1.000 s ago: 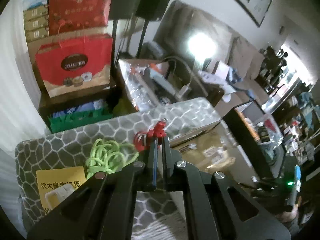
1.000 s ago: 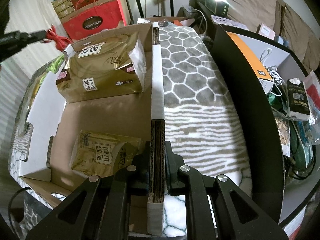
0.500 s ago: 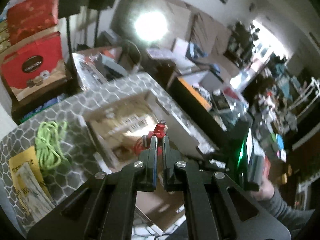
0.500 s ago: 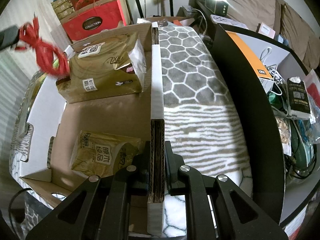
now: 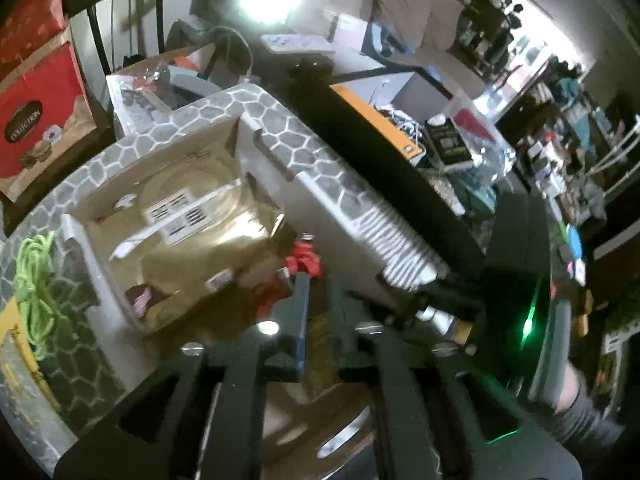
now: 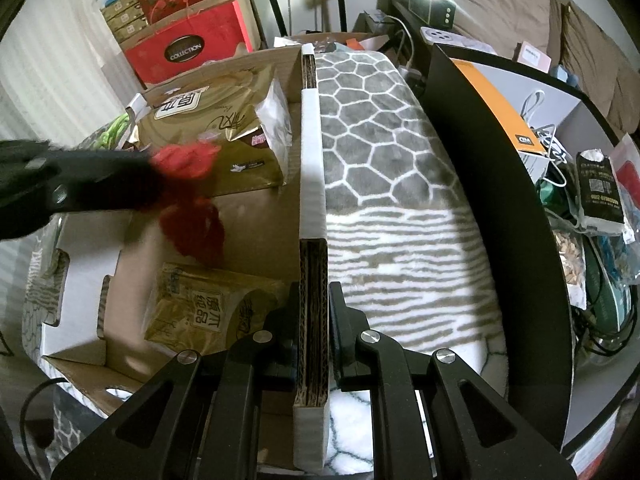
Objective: Organize objects
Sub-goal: 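Carry the red cable into the box with the left gripper and release, then grasp the green cable with the left gripper, then carry the green cable into the box with the left gripper and release, then grasp the clear bamboo-printed phone case with the left gripper and lift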
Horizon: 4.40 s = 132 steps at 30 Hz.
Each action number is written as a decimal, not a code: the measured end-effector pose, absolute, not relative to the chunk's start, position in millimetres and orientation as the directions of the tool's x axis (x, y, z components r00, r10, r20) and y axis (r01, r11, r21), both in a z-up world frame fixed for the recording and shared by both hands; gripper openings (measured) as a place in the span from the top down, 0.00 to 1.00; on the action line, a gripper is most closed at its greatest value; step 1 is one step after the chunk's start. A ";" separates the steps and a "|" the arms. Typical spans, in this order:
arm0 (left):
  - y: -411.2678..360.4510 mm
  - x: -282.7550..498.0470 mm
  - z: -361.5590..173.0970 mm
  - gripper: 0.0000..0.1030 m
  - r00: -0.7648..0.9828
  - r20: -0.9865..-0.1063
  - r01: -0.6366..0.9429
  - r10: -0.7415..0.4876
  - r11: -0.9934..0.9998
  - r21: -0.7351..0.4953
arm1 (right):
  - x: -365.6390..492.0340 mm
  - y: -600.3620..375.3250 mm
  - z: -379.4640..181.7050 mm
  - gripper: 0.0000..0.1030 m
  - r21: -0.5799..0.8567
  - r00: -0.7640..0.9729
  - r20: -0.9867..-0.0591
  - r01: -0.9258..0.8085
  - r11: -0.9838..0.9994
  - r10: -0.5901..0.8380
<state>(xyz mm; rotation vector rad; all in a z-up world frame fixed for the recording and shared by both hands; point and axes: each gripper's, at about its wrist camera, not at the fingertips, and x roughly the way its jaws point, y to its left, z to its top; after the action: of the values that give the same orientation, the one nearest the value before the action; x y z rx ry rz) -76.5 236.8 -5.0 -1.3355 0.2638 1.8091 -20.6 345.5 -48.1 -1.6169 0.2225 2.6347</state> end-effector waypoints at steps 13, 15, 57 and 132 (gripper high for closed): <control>191.6 -111.2 18.4 0.37 -0.068 -0.786 -0.594 0.614 -0.658 -0.463 | -21.2 345.1 -49.2 0.89 0.105 -0.455 -0.889 -0.111 -0.988 -0.043; 183.5 -113.3 25.9 0.37 -0.079 -0.777 -0.594 0.624 -0.656 -0.467 | -21.2 345.1 -49.2 0.90 0.105 -0.454 -0.890 -0.111 -0.988 -0.043; 93.6 -222.1 -68.4 0.70 -0.451 -0.891 -0.453 0.051 -0.873 0.180 | -19.8 346.6 -50.7 0.89 0.092 -0.447 -0.894 -0.108 -0.990 -0.034; 33.0 -112.8 25.1 0.02 -0.429 -0.841 -0.428 0.330 -0.894 -0.133 | -19.7 348.0 -49.7 0.87 0.110 -0.446 -0.894 -0.116 -0.987 -0.047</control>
<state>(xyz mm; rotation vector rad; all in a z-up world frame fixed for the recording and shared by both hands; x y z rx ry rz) -112.8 33.0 25.1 -1.3378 0.1384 2.3278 -19.7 348.0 -49.7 -1.6318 0.2409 2.6259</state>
